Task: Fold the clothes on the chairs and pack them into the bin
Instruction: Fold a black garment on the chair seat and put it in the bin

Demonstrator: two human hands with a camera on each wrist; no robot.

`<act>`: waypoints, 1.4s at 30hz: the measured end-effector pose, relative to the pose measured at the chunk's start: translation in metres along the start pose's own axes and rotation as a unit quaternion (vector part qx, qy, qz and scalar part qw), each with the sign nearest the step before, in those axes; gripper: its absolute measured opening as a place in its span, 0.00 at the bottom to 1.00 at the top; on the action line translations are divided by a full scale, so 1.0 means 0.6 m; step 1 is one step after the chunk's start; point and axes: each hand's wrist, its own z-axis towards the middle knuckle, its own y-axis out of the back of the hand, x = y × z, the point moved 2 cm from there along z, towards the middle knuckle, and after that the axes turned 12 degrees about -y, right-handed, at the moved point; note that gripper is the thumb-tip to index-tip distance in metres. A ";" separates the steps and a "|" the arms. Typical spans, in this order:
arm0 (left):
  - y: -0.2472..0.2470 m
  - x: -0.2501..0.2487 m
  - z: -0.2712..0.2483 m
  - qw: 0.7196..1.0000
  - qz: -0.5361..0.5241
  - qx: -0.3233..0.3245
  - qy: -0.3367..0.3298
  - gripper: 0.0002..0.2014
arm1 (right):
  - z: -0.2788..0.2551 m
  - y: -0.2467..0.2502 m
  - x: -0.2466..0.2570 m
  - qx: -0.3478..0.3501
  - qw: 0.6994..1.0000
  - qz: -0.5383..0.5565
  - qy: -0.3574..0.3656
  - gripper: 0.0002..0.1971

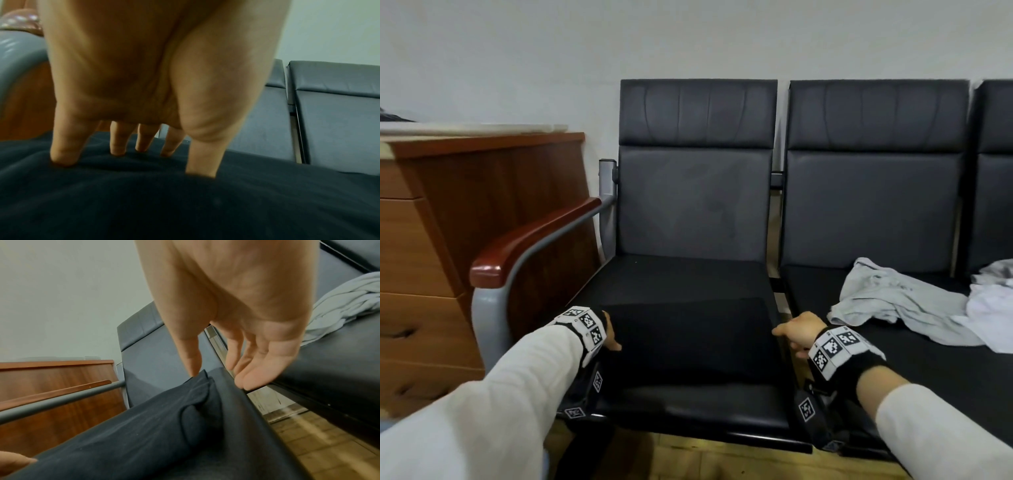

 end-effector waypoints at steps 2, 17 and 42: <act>-0.003 0.003 -0.004 1.000 0.020 -0.007 0.001 0.35 | -0.008 -0.008 0.002 0.017 1.000 -0.009 -0.013 0.19; -0.029 -0.068 0.003 0.997 -0.067 0.030 0.010 0.49 | -0.023 -0.069 0.045 0.082 0.992 0.079 0.047 0.17; -0.025 -0.197 -0.014 0.782 -0.619 0.024 -0.069 0.22 | -0.108 -0.031 0.127 0.245 0.877 0.363 0.197 0.23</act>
